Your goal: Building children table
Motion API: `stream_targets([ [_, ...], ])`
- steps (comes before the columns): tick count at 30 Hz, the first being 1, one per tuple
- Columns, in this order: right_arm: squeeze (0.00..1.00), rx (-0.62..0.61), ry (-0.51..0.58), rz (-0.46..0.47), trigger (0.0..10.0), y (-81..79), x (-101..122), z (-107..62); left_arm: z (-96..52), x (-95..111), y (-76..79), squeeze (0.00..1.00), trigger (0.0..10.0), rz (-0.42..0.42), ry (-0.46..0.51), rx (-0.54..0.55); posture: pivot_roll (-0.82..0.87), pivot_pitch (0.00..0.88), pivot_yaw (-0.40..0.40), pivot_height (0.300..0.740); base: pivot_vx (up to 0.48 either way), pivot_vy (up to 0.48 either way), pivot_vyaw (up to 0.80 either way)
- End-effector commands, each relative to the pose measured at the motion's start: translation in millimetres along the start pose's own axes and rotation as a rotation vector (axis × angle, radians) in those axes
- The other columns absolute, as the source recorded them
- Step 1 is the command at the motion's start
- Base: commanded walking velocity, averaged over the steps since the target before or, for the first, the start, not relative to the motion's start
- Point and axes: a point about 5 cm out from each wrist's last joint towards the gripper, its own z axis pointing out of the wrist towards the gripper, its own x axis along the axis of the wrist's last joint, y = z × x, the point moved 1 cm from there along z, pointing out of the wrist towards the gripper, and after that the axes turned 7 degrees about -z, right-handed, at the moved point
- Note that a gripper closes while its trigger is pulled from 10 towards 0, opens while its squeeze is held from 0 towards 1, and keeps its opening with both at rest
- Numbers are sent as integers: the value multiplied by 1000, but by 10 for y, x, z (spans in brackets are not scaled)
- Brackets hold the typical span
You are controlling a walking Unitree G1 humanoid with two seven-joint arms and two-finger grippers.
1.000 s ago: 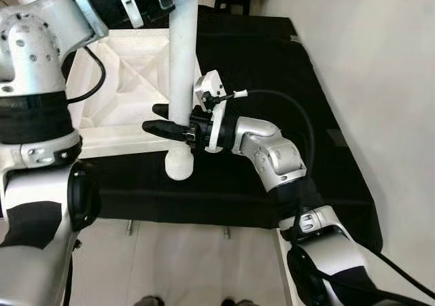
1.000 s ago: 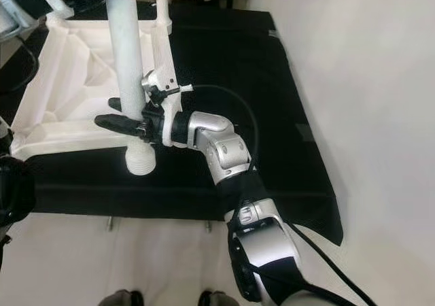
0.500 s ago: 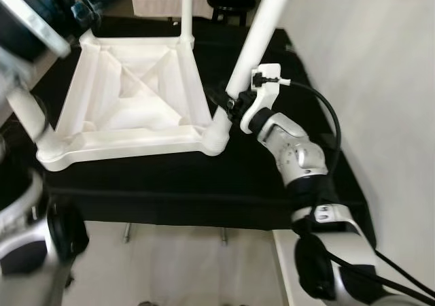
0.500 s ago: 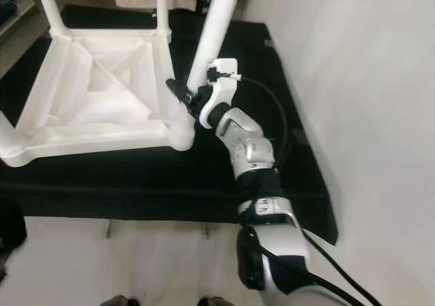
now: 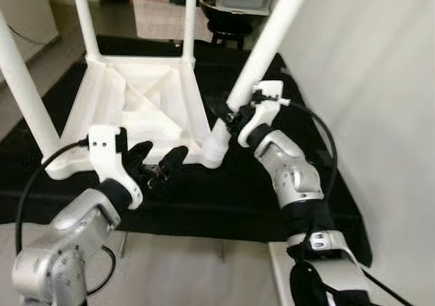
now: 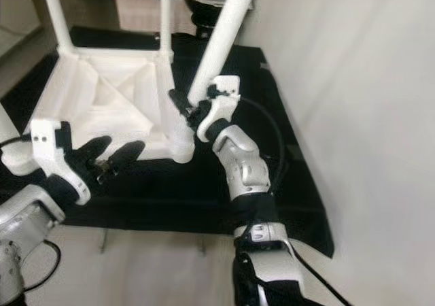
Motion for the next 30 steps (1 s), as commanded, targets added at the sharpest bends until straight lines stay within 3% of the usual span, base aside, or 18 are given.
stream_targets([
  [1, 0, -17, -6, -29, 10000, 14, -7, -25, -19, -30, 9, 0, 10000, 16, 0, 11, -59, 26, -112, 740, 0, 0, 0],
  [8, 0, -45, -56, -58, 10000, 22, -143, -90, -163, -140, -44, 0, 10000, 84, -24, 72, -59, 26, -105, 740, 38, 0, 0],
  [12, 0, -63, -74, -92, 10000, 39, -172, -111, -183, -163, -52, 0, 10000, 93, -9, 91, -57, 23, -110, 740, 300, 0, 800],
  [20, 0, -82, -23, -31, 10000, 37, -110, -106, -210, -229, -16, 0, 10000, 110, 7, 95, -56, 26, -108, 740, 316, 0, 300],
  [27, 0, -83, -41, -54, 10000, 14, -121, -94, -222, -255, -9, 0, 10000, 115, 7, 94, -56, 26, -107, 740, 318, 0, 0],
  [30, 0, -30, -39, -32, 10000, -39, -124, -97, -227, -280, 2, 0, 10000, 115, 2, 91, -53, 23, -103, 740, 311, 0, 0],
])
